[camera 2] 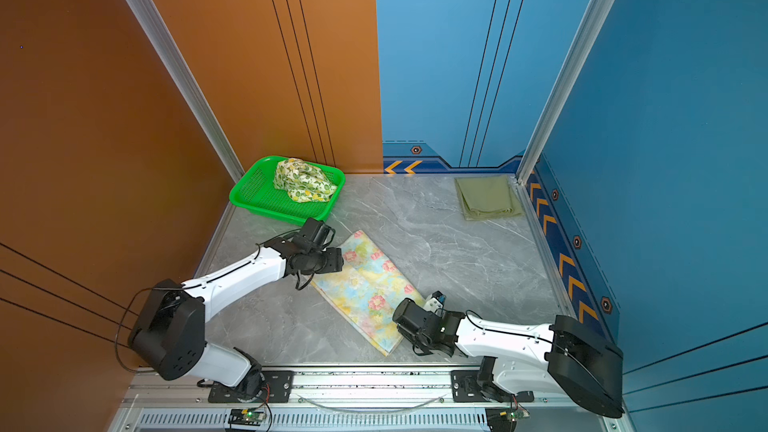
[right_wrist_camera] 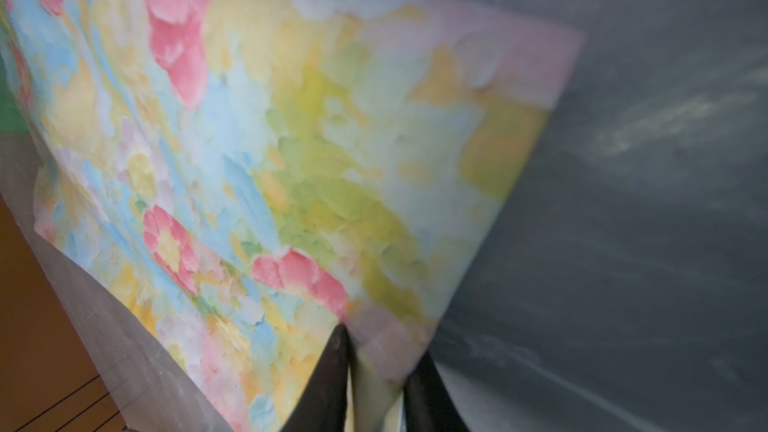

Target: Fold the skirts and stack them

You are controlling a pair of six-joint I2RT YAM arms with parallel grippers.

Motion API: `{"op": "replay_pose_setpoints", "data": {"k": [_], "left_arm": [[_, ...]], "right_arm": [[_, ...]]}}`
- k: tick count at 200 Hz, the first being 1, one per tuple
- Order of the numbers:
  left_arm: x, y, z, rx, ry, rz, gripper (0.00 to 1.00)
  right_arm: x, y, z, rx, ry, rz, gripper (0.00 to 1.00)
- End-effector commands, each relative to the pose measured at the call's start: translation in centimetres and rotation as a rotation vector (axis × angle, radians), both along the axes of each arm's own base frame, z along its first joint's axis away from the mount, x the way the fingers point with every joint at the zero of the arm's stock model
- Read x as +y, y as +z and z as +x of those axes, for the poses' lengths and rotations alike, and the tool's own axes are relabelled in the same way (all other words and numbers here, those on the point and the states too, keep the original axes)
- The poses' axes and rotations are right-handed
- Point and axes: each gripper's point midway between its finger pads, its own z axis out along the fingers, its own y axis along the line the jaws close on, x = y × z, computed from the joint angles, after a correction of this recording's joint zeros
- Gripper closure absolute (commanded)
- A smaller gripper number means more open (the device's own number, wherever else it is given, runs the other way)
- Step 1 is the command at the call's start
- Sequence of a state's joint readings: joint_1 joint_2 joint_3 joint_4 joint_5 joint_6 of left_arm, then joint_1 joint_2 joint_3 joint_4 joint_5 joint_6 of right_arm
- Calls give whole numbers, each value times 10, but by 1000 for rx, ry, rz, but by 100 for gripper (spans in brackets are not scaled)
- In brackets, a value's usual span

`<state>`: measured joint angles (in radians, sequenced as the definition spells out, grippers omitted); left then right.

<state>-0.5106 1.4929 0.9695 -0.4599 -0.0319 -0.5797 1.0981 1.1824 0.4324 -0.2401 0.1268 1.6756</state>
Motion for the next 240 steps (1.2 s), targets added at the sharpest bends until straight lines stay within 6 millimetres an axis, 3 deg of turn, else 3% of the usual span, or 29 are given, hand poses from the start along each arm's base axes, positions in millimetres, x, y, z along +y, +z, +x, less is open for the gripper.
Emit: {"op": "replay_pose_setpoints", "data": {"k": [1, 37, 67, 109, 124, 145, 161, 173, 201, 240], "left_arm": [[3, 7, 1, -20, 5, -24, 26], [6, 7, 1, -16, 8, -28, 26], [8, 7, 2, -7, 7, -23, 26], [15, 2, 3, 22, 6, -5, 26], [16, 0, 4, 36, 1, 6, 26], [17, -3, 8, 49, -1, 14, 26], [18, -10, 9, 69, -6, 24, 26], [14, -6, 19, 62, -6, 16, 26], [10, -17, 30, 84, -17, 36, 26], [12, -32, 51, 106, -14, 70, 26]], "right_arm": [[-13, -13, -2, 24, -22, -39, 97], [-18, -6, 21, 10, 63, -55, 100], [-42, -2, 50, 31, 208, -151, 100], [-93, 14, 123, 23, 358, -308, 100], [-112, 20, 154, 16, 362, -366, 84], [-123, 28, 181, 4, 355, -382, 50], [-130, 38, 183, -26, 318, -378, 33], [-132, 42, 178, -41, 310, -366, 27], [-130, 40, 165, -56, 295, -290, 25], [-119, 25, 157, -50, 291, -187, 32]]}}
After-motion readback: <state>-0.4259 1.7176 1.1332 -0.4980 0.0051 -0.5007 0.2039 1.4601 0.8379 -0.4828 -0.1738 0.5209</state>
